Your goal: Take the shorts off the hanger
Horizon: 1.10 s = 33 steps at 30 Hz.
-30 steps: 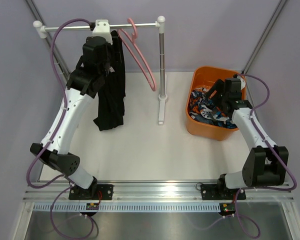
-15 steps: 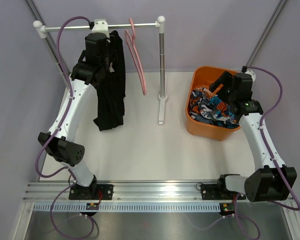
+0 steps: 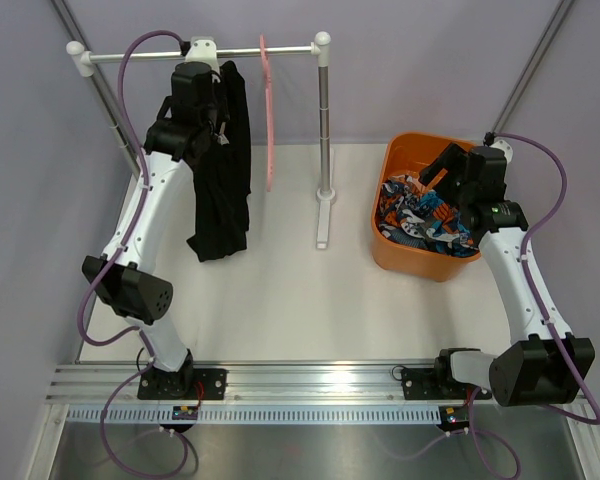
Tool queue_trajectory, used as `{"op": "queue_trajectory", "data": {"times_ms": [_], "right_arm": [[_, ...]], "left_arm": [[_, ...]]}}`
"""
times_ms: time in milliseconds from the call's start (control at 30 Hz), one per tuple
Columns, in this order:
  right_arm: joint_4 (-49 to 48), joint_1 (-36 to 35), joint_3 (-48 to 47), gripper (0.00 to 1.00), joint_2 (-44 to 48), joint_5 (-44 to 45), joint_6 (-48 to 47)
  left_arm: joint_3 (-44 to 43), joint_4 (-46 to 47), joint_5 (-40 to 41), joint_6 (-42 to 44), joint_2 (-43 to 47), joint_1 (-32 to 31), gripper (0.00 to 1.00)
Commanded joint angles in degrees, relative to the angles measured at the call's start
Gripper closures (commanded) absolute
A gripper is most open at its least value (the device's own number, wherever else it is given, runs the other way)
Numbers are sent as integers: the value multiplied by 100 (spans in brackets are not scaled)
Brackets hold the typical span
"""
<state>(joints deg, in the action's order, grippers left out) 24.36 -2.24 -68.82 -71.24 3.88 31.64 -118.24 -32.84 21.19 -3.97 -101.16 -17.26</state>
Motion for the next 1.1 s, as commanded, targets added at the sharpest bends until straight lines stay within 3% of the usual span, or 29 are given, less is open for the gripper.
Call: {"op": "queue_trajectory", "data": {"times_ms": [0, 133, 200, 233, 567, 667, 1067], "right_arm": [[-54, -31, -114, 14, 84, 87, -105], [-80, -22, -79, 14, 75, 78, -123], [-80, -31, -62, 14, 84, 78, -140], [-72, -22, -79, 14, 84, 69, -149], [-54, -22, -88, 15, 119, 51, -211], [-72, -22, -88, 15, 93, 34, -219], [-37, -31, -141, 17, 119, -212, -299]], "left_arm": [[-86, 375, -168, 72, 44, 64, 63], [-199, 340, -168, 107, 0, 73, 81], [-270, 296, -185, 107, -17, 73, 98], [-340, 270, -203, 107, -26, 73, 100], [-428, 296, -370, 19, 518, 73, 100], [-665, -81, -308, -121, 545, 73, 100], [98, -214, -510, -174, 1441, 73, 100]]}}
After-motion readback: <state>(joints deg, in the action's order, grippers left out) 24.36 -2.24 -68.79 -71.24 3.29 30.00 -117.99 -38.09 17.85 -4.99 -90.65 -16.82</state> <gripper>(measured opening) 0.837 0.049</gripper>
